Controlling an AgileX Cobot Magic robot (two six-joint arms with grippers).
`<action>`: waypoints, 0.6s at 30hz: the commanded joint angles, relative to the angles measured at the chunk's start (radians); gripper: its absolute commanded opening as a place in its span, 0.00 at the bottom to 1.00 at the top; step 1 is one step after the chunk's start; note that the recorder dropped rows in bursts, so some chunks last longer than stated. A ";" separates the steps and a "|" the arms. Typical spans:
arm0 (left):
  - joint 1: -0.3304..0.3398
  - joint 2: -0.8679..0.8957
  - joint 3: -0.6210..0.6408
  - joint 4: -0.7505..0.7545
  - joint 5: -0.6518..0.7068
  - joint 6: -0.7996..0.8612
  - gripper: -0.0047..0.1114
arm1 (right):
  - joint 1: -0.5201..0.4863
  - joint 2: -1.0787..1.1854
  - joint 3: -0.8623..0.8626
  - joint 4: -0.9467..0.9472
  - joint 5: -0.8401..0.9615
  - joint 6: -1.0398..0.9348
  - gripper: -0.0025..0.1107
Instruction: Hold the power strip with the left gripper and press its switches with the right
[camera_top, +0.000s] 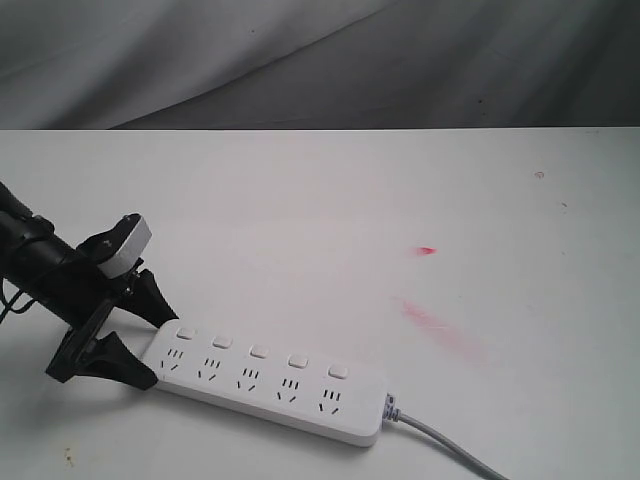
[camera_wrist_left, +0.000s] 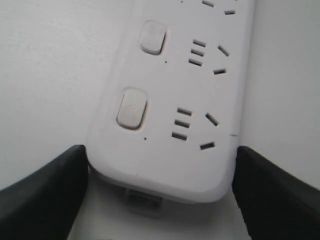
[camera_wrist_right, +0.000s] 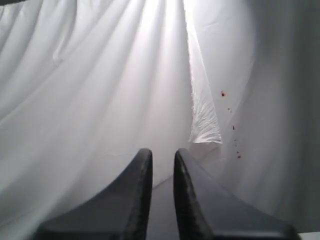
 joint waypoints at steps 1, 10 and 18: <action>-0.004 0.010 0.012 0.044 -0.047 -0.012 0.59 | -0.005 0.282 -0.177 -0.031 0.056 -0.101 0.15; -0.004 0.010 0.012 0.044 -0.047 -0.012 0.59 | -0.064 0.851 -0.668 -0.304 0.463 -0.029 0.02; -0.004 0.010 0.012 0.044 -0.047 -0.012 0.59 | -0.093 1.205 -0.994 -0.761 0.994 0.306 0.02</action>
